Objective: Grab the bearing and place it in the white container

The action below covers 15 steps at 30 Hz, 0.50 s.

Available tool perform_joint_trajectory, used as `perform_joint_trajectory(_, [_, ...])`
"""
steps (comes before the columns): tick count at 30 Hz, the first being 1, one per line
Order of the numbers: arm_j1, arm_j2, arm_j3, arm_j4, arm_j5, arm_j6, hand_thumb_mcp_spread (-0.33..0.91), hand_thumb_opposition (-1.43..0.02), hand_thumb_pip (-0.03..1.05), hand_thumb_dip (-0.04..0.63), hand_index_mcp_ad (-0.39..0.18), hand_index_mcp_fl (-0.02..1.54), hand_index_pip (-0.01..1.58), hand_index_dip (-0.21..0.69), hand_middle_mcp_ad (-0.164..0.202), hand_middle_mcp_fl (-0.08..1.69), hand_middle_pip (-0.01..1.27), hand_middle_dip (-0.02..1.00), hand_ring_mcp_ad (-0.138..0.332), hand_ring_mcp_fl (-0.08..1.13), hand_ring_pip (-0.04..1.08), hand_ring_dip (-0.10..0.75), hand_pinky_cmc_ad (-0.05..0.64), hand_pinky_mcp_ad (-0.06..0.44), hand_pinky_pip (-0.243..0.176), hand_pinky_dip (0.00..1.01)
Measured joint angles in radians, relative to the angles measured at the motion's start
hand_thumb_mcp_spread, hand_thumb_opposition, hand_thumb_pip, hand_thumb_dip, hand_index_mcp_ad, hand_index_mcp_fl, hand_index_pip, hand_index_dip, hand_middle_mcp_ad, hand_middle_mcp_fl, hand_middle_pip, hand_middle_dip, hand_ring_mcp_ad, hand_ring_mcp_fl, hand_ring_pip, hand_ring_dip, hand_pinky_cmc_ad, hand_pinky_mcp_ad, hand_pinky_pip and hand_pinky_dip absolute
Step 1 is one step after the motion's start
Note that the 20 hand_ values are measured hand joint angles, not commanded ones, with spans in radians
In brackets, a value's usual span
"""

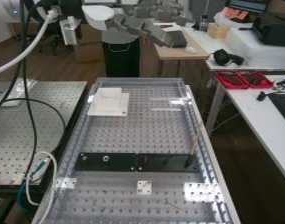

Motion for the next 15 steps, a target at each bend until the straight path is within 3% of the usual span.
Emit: perform_joint_trajectory(15, [-0.015, 0.0, 0.004, -0.006, -0.024, -0.01, 0.27, -0.75, 0.6, 0.222, -0.113, 0.2, 0.1, 0.264, 0.07, 0.07, 0.12, 0.24, 0.145, 0.01, 0.09, 0.147, 0.415, 0.312, -0.098, 0.5])
